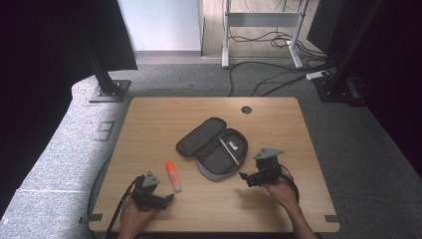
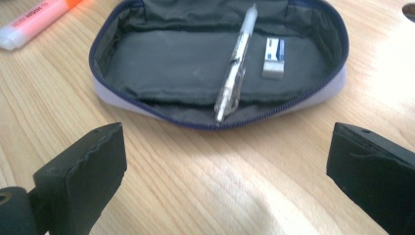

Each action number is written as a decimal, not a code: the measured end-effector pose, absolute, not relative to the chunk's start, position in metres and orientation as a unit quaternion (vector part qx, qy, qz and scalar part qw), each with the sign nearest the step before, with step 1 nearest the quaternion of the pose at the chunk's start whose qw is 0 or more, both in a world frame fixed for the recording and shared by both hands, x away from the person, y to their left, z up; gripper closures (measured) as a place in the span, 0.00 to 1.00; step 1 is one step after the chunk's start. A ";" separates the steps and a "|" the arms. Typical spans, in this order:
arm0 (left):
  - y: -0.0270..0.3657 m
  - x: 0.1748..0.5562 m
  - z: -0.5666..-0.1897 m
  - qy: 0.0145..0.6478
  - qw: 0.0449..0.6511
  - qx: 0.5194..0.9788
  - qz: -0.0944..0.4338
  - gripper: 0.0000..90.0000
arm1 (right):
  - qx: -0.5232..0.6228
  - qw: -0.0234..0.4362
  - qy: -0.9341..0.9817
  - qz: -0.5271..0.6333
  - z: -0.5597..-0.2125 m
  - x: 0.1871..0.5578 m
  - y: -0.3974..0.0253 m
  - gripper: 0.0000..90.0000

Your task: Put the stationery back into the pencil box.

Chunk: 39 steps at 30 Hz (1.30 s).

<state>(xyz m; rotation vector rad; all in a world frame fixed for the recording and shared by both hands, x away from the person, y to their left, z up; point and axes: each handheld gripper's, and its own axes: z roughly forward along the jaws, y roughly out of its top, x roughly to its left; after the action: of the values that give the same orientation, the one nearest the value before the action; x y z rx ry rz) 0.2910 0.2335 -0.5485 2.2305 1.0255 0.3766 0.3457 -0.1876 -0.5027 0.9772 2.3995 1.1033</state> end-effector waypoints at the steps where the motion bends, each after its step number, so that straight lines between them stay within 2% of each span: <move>1: 0.234 0.291 -0.548 0.391 0.323 0.850 0.143 0.00 | 0.343 0.164 0.841 0.385 -0.504 0.344 -0.189 0.01; 29: 0.234 0.291 -0.548 0.391 0.323 0.850 0.143 0.00 | 0.386 0.154 0.832 0.368 -0.555 0.321 -0.228 0.04; 39: 0.234 0.291 -0.548 0.390 0.324 0.850 0.143 0.00 | 0.386 0.162 0.833 0.361 -0.556 0.321 -0.226 0.05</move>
<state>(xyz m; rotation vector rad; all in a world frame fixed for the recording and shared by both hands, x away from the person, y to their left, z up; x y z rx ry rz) 0.2909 0.2339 -0.5483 2.2301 1.0228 0.3753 0.3206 -0.2265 -0.5563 1.1029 2.3783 1.0306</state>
